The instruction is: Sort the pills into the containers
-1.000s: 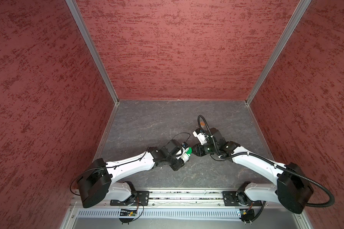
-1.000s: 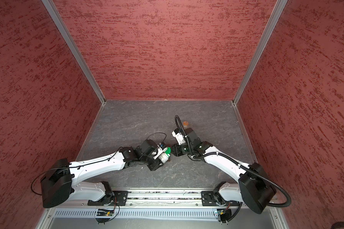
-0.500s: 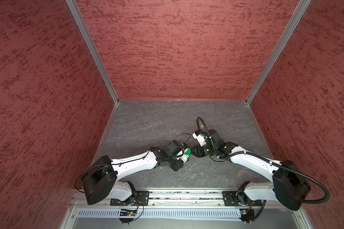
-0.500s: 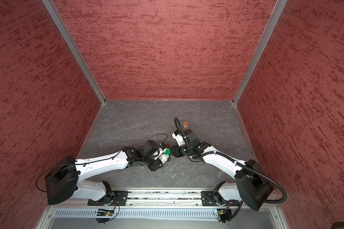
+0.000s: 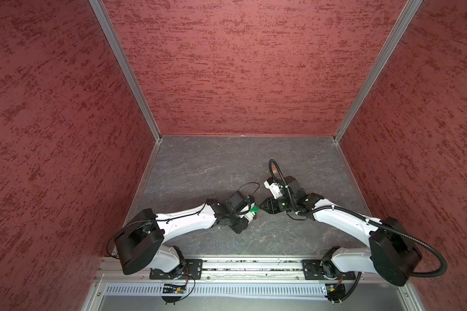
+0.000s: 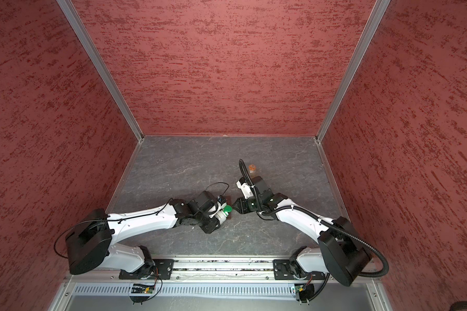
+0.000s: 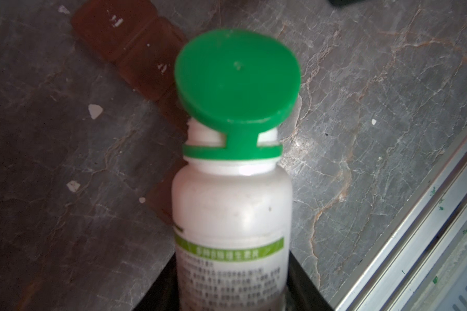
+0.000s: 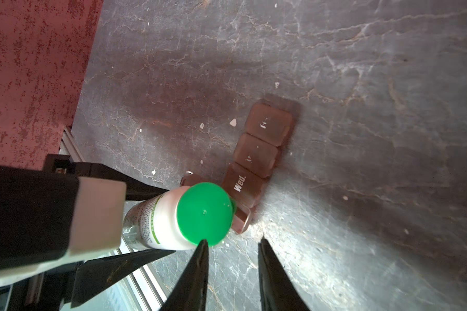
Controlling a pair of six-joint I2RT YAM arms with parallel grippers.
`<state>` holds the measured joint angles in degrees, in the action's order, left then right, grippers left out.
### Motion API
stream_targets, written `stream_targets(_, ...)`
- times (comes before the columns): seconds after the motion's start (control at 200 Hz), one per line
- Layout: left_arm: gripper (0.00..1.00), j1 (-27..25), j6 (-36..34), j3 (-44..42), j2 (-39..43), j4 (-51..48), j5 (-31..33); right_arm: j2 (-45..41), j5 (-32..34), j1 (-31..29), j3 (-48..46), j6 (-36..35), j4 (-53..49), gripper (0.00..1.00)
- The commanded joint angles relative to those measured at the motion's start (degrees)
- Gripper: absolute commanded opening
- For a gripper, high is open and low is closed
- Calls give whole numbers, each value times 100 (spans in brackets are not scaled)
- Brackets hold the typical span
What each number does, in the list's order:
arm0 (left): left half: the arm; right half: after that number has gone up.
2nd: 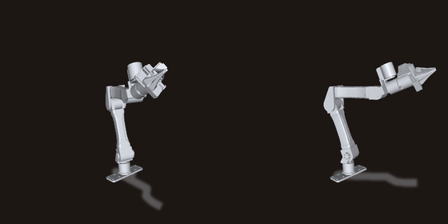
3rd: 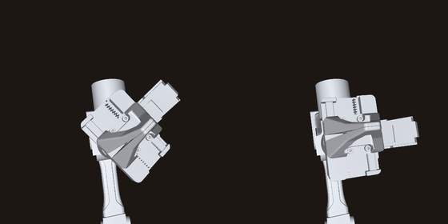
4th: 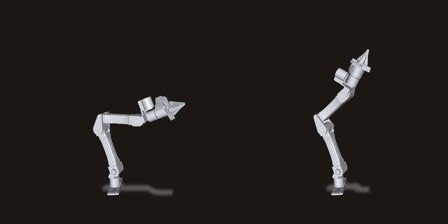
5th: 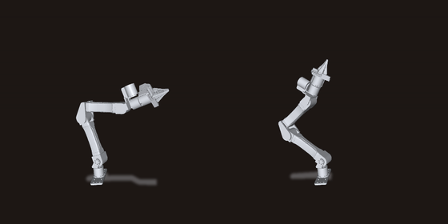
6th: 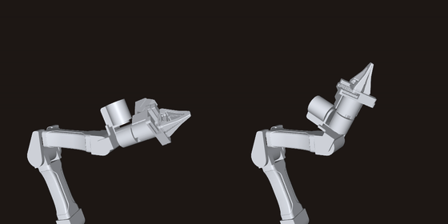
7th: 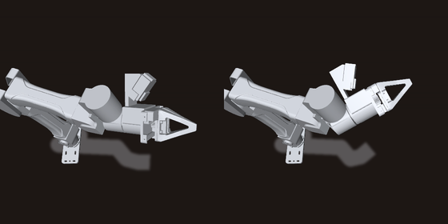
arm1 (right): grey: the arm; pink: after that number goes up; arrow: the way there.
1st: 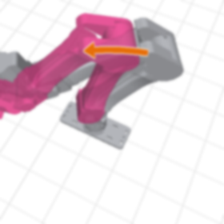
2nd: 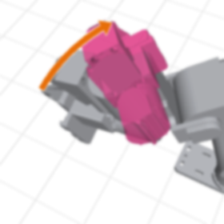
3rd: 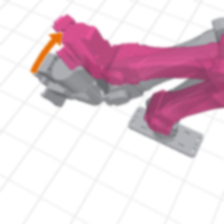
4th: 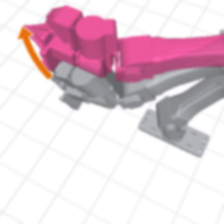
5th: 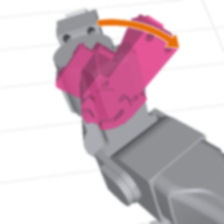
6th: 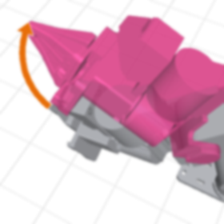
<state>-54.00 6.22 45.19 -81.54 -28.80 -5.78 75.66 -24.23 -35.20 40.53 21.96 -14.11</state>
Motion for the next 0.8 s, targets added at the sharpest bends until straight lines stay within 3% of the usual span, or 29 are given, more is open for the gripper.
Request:
stream_targets(0.0, 0, -69, -34, 261, -2, -174, 92, -216, 249, 120, -89, -147, -164, 35)
stream_targets(0.521, 0, -41, -777, 846, -200, -1196, 47, -613, 89, 488, -367, -288, -198, 36)
stream_targets(0.796, 0, 272, -1334, 1060, -328, -1603, -237, -609, -67, 517, -403, -271, -122, 35)
